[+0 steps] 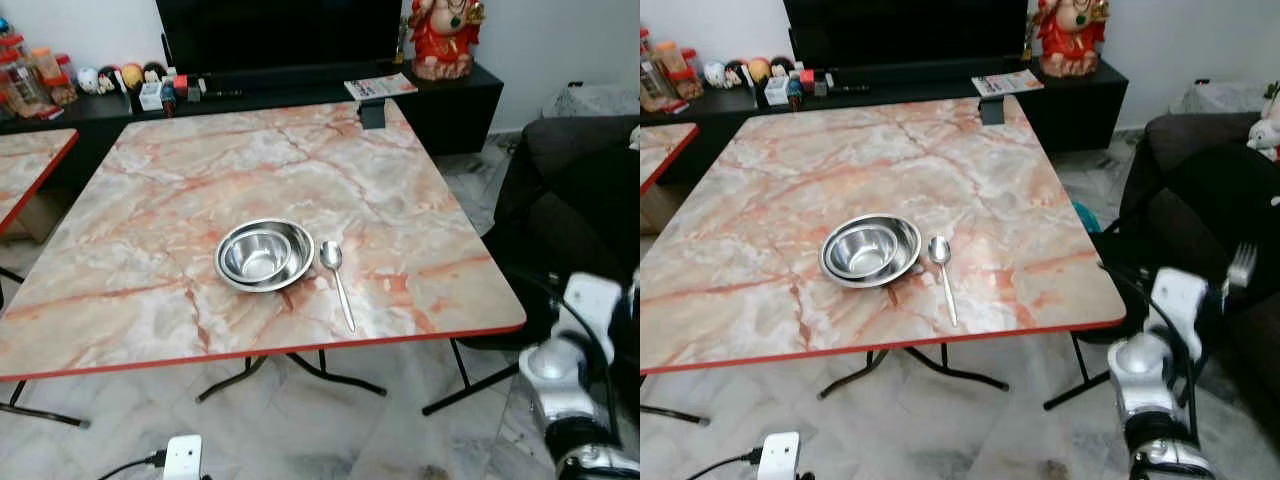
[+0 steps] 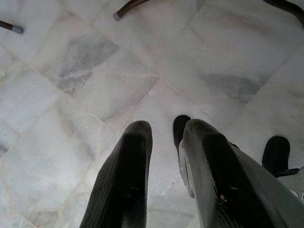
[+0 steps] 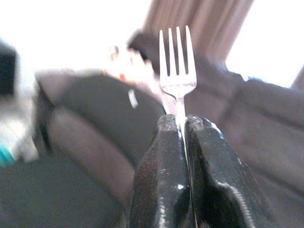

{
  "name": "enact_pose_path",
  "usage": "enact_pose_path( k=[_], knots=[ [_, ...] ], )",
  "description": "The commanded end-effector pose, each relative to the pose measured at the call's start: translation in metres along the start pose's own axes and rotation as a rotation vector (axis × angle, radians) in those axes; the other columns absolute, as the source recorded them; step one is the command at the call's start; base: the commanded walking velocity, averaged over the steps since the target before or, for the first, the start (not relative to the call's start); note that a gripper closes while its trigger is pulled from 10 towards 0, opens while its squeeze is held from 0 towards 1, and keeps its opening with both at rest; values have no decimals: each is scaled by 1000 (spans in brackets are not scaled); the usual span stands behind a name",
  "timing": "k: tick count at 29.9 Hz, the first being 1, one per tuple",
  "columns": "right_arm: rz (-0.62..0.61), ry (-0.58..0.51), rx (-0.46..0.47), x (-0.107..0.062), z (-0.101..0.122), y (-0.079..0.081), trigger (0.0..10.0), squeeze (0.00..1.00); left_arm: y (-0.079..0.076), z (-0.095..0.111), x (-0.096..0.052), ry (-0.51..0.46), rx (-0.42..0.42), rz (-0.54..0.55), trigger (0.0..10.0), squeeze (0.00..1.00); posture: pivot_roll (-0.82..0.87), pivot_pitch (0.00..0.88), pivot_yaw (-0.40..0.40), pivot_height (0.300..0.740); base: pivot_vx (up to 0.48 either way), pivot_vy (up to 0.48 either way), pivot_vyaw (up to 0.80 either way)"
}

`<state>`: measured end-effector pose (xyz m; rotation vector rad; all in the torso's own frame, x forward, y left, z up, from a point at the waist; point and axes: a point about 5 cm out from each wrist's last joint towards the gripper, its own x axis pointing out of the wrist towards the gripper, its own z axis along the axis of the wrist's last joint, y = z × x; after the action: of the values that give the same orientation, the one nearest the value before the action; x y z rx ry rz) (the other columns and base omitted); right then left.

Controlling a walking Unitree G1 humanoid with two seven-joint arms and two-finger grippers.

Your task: Setting the table

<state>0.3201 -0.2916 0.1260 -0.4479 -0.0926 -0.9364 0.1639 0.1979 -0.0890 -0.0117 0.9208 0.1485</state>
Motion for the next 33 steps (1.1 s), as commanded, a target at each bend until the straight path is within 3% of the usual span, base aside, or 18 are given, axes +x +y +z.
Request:
enact_pose_path(
  k=[1,2,3,4,5,6,12,16,19,33],
  knots=[
    [47,-64,58,5,20,7,10000,0,2,-2,0,20,8,-1,10000,0,-69,0,55,732,0,0,0],
    [110,-67,92,5,28,15,10000,0,2,-3,0,20,7,0,10000,0,-69,0,53,732,0,0,0],
    [324,-28,153,-4,40,42,10000,0,2,-3,0,20,8,0,10000,0,-67,0,49,732,0,0,0],
    [324,-28,153,-4,40,42,10000,0,2,-3,0,20,8,0,10000,0,-67,0,49,732,0,0,0],
    [563,29,226,-25,47,71,10000,0,2,-3,0,22,9,0,10000,0,-55,0,42,732,0,0,0],
    [637,43,245,-35,50,81,10000,0,2,-4,-1,22,8,0,10000,0,-53,0,40,732,0,0,0],
    [857,122,340,-85,63,120,10000,0,6,-4,-1,19,-10,21,10000,0,-13,0,20,732,0,0,0],
    [952,127,346,-105,69,133,10000,0,9,-8,-2,25,-15,30,10000,0,-5,0,19,732,0,0,0],
    [985,204,344,-111,64,137,10000,0,11,-11,-3,30,-17,35,10000,0,0,0,19,732,0,0,0],
    [971,331,239,-106,35,130,10000,0,8,-9,-2,30,-9,21,10000,0,-21,0,33,732,0,0,0]
  ],
)
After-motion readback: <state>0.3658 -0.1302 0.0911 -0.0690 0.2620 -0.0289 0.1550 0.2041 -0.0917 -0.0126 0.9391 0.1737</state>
